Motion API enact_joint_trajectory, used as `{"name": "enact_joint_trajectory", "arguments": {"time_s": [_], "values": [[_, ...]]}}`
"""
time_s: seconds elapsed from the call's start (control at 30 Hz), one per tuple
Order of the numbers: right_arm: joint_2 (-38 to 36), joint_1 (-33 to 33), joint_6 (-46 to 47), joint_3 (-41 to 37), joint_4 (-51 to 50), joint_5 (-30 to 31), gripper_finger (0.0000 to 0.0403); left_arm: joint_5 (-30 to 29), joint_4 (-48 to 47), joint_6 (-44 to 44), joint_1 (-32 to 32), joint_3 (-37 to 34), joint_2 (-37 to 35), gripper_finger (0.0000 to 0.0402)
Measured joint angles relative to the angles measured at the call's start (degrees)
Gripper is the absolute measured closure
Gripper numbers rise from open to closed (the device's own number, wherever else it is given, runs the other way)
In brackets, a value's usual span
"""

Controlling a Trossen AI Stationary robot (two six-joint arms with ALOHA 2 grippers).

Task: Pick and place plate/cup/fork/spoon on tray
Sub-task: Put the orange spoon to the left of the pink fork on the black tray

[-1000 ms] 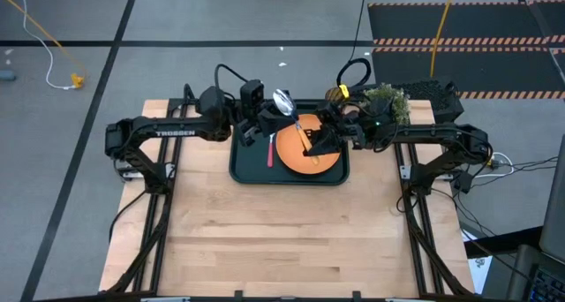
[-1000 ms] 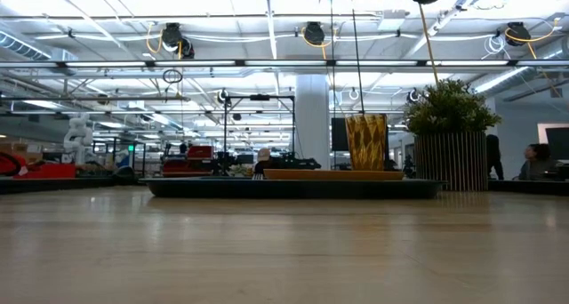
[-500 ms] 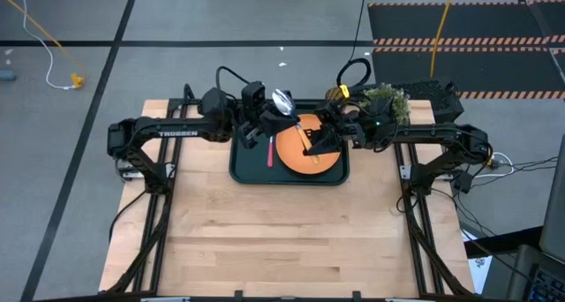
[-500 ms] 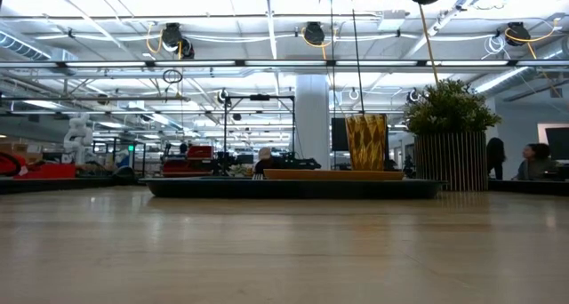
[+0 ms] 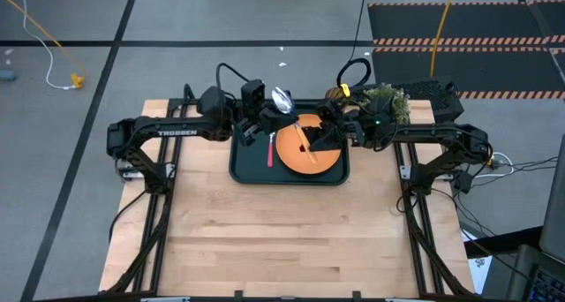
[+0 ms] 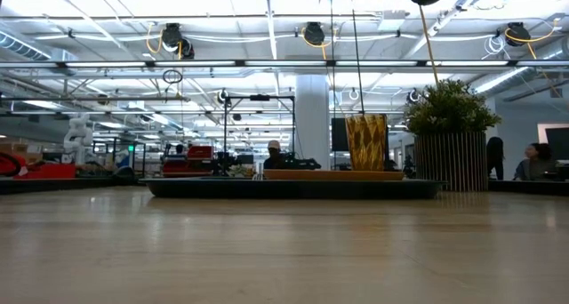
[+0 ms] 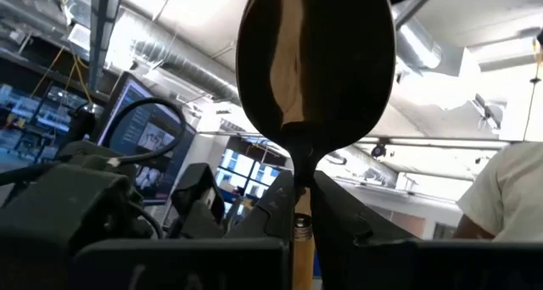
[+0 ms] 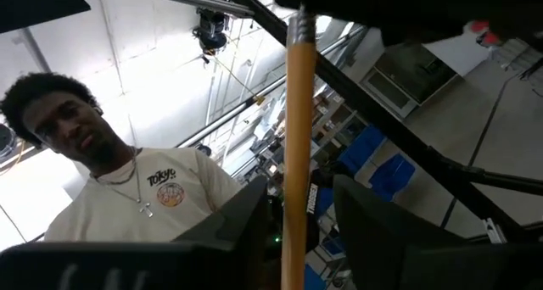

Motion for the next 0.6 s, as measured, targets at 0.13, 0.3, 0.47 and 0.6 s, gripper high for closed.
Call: {"name": "enact_joint_trajectory", "arguments": {"time_s": [0.13,0.3,0.47,0.6], "values": [[-0.50,-1.04,0.32,0.00,-1.31,-0.04,0.0253,1.51,-0.17,-3.97,1.43,0.00,0.00,0.0383],[-3.44,-4.15,-0.35,0.00,-7.51,-2.08,0.0246,4.25,-0.50,-8.14,3.60,0.00,0.00,0.0380],[-9.97,-8.37,-8.15,-0.02,-24.65,-3.75,0.0246,6.21,-1.87,-12.32,5.95,0.00,0.00,0.0383],[-16.88,-11.04,-18.98,0.00,-42.71,-0.49,0.0246,6.16,-3.09,-15.05,7.44,0.00,-0.50,0.0382]]}}
